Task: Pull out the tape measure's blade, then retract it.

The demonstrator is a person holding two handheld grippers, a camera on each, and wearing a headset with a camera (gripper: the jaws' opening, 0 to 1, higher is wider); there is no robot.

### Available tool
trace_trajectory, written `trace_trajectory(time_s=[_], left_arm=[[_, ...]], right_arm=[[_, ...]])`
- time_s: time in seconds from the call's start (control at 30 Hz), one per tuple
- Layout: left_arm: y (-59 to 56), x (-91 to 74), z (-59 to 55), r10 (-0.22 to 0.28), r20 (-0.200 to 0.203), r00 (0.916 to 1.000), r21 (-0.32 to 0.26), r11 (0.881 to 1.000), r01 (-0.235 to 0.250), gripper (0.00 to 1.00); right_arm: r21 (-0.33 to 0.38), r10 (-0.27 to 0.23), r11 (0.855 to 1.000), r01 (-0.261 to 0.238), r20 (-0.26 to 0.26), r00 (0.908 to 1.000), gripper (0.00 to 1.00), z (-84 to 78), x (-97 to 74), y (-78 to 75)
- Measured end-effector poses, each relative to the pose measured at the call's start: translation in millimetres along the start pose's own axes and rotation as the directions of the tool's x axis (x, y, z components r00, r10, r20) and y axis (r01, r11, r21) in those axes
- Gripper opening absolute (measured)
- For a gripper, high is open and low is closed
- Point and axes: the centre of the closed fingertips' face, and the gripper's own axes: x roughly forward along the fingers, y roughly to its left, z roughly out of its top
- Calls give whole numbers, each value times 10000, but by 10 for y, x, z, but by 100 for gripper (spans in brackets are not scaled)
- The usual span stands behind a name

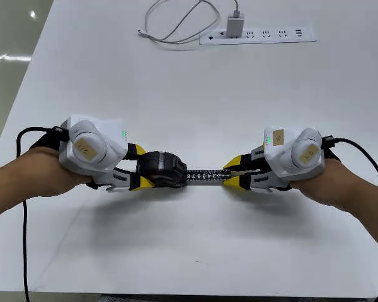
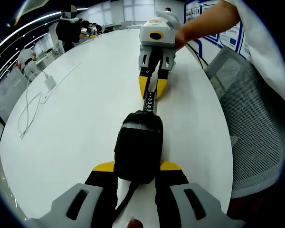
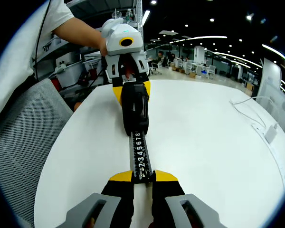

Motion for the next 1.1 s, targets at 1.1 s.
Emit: trace_trajectory(time_s=[1.1], left_arm=[[-14,-7,12,-16,-49,10000,142,9999,17,25]], right_arm=[[216,-325,9992,335,-432,9985,9,-237,-349,3]])
